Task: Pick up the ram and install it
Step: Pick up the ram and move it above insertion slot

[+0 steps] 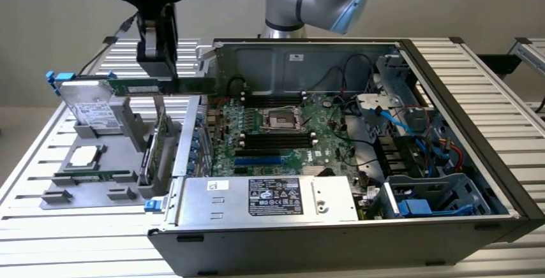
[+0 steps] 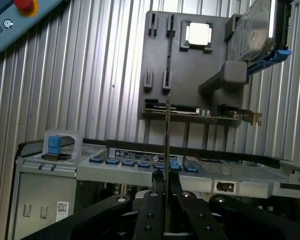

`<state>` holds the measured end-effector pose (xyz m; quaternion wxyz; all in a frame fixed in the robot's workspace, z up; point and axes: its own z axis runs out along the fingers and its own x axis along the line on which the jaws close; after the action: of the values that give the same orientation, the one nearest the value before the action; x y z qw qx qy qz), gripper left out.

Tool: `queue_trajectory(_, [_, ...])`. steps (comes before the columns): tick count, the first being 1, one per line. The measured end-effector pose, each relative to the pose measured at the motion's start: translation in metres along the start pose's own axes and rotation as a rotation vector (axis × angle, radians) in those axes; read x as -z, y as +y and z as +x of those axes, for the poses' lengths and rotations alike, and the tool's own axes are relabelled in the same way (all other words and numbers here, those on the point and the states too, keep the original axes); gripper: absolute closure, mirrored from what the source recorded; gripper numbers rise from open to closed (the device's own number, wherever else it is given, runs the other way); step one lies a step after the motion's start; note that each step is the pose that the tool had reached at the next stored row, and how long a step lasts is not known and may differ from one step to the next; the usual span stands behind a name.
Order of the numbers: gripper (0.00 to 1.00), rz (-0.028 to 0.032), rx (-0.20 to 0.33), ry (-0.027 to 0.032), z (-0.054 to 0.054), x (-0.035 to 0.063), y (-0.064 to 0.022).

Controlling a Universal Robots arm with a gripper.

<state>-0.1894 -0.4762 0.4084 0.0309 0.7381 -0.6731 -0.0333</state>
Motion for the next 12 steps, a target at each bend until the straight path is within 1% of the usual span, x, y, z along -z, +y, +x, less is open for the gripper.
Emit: queue_trajectory(12, [0.85,-0.0073,0.000,-0.0050,-0.008,0.0039,-0.0428])
